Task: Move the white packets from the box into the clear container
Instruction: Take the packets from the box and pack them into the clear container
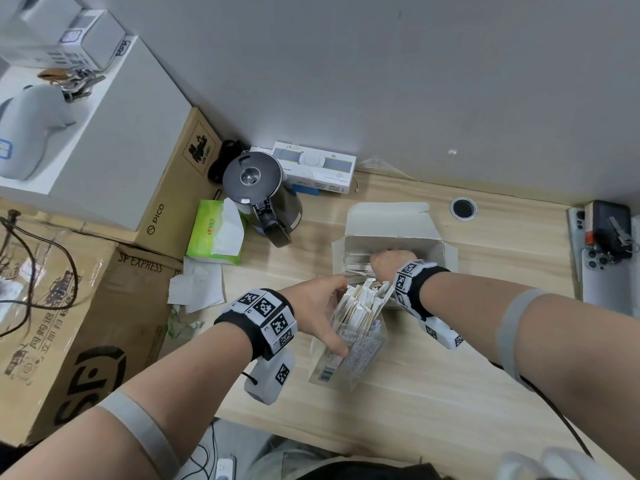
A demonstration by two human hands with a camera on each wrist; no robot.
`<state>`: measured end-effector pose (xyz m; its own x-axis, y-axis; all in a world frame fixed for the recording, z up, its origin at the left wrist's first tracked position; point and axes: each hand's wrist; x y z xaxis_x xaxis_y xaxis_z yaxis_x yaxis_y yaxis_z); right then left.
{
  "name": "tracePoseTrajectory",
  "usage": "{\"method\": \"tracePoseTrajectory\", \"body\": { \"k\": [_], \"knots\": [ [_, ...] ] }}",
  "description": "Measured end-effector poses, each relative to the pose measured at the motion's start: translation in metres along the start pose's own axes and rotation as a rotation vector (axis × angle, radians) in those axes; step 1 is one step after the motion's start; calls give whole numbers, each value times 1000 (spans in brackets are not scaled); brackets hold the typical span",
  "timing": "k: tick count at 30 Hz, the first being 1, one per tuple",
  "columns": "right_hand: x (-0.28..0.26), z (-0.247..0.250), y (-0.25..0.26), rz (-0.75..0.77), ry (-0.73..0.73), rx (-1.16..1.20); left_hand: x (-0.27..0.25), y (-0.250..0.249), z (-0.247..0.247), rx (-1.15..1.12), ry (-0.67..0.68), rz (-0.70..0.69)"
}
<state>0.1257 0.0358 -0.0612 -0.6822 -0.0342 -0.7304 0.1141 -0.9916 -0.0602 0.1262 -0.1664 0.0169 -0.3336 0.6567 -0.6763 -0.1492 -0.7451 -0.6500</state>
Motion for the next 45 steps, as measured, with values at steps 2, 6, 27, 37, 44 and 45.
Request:
{"method": "tracePoseTrajectory", "body": {
  "k": [2,6,27,37,44,45],
  "knots": [
    [-1,0,1,3,-3,-26,0,-1,0,-6,2,-4],
    [-4,2,0,1,-56,-43,0,-2,1,-7,6,-8],
    [5,-2,-5,-15,22,74,-1,-7,1,6,2,1],
    [-2,6,-5,-15,39,152,-1,-8,2,21,2,9],
    [-11,6,-3,-3,-2,120,-1,-8,1,30,4,28],
    [-10,5,-2,1,1,108,-1,-9,2,33,2,28]
  ]
}}
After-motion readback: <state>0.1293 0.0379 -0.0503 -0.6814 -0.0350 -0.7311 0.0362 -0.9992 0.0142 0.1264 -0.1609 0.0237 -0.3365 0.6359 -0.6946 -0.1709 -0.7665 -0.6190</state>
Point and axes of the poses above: each hand's wrist, its own x-axis towards the middle knuckle, its own z-axis out of the back of the hand, y = z × x
